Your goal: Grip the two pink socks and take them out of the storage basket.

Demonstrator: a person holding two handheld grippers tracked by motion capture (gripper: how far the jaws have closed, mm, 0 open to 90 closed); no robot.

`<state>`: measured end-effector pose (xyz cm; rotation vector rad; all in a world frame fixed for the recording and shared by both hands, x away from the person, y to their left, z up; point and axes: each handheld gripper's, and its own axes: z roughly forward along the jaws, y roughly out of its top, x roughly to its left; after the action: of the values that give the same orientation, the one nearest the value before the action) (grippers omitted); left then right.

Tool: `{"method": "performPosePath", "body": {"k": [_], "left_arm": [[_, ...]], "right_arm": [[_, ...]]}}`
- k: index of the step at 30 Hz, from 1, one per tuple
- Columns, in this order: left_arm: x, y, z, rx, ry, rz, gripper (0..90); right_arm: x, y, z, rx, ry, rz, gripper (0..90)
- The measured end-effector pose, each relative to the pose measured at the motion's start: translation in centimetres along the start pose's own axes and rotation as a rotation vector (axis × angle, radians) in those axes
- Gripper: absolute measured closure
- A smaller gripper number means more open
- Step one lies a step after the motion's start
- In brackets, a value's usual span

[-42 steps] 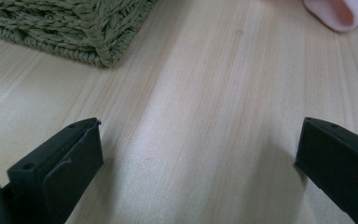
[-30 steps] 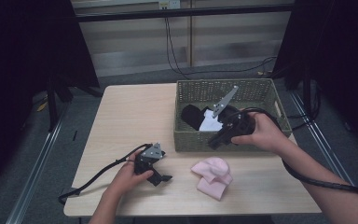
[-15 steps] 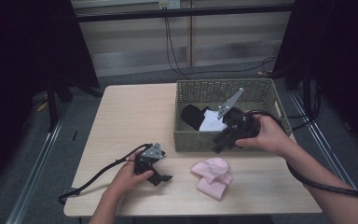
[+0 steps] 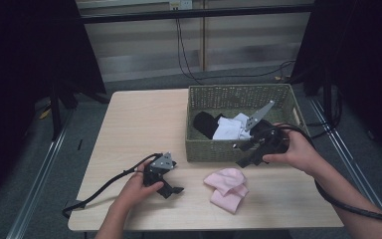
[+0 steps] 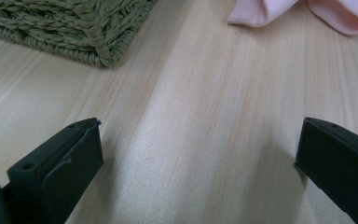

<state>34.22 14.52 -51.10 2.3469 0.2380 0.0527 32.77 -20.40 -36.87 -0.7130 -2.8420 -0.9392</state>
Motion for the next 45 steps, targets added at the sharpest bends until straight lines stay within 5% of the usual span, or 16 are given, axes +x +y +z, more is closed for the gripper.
{"method": "performPosePath", "body": {"k": [9, 22, 34, 45], "left_arm": [[0.0, 0.0, 0.0, 0.0, 0.0, 0.0, 0.0], [0.0, 0.0, 0.0, 0.0, 0.0, 0.0, 0.0], [0.0, 0.0, 0.0, 0.0, 0.0, 0.0, 0.0], [0.0, 0.0, 0.0, 0.0, 0.0, 0.0, 0.0]], "right_arm": [[-0.4, -2.2, 0.8, 0.011, -0.028, 0.016, 29.4], [-0.7, -6.0, 3.5, -0.049, -0.045, 0.047, 27.3], [-0.9, -8.7, 5.8, -0.023, -0.062, 0.07, 25.4], [-1.0, -10.9, 7.6, -0.072, -0.068, 0.065, 24.2]]}}
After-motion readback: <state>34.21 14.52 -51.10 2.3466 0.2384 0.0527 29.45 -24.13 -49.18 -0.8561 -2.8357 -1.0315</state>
